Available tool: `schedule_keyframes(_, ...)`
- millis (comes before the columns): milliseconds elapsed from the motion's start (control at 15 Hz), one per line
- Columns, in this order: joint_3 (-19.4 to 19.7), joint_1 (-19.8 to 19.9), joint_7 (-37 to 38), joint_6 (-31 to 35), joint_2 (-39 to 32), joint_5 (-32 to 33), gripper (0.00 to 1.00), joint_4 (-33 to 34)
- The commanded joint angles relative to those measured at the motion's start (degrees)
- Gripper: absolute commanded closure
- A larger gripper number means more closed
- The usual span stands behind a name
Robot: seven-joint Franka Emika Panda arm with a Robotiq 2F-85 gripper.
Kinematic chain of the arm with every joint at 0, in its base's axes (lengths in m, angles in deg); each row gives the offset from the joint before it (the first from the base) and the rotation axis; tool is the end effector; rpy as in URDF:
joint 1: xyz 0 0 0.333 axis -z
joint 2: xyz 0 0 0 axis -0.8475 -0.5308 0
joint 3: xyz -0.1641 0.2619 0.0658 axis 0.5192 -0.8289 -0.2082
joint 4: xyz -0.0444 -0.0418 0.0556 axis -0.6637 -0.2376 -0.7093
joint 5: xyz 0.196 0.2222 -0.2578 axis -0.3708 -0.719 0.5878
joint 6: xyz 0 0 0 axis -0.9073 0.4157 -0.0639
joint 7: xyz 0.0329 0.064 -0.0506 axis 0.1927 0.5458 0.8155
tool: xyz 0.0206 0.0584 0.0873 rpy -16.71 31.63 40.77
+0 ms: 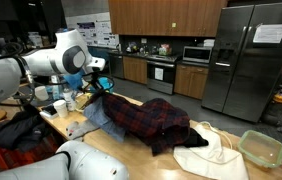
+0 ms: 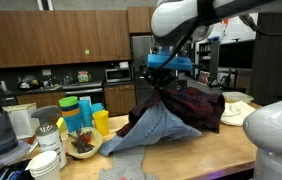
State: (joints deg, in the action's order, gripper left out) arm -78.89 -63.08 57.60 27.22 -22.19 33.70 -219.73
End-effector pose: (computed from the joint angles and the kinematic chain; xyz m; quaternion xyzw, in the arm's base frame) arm 0.2328 0.2511 0.5462 -0.9725 0.1314 -0.1779 0.0730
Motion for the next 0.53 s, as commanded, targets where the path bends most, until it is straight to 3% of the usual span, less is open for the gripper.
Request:
schedule_keyframes(0,3.32,-2.52,-4.63,-1.98,-7.41,2.05,0.98,5.69)
schedule_keyframes(67,3.7,-2.73,-5.5,-2.9,-8.75,2.42,0.98,6.78)
schedule_keyframes(133,3.85,-2.68,-6.02,-3.63,-9.88,2.9,0.68,7.74)
schedule_keyframes(200,4.09,-2.86,-6.5,-4.52,-10.82,3.31,0.67,8.66)
schedule_keyframes(467,5.24,-3.51,-7.84,-6.41,-13.57,3.4,0.44,11.93)
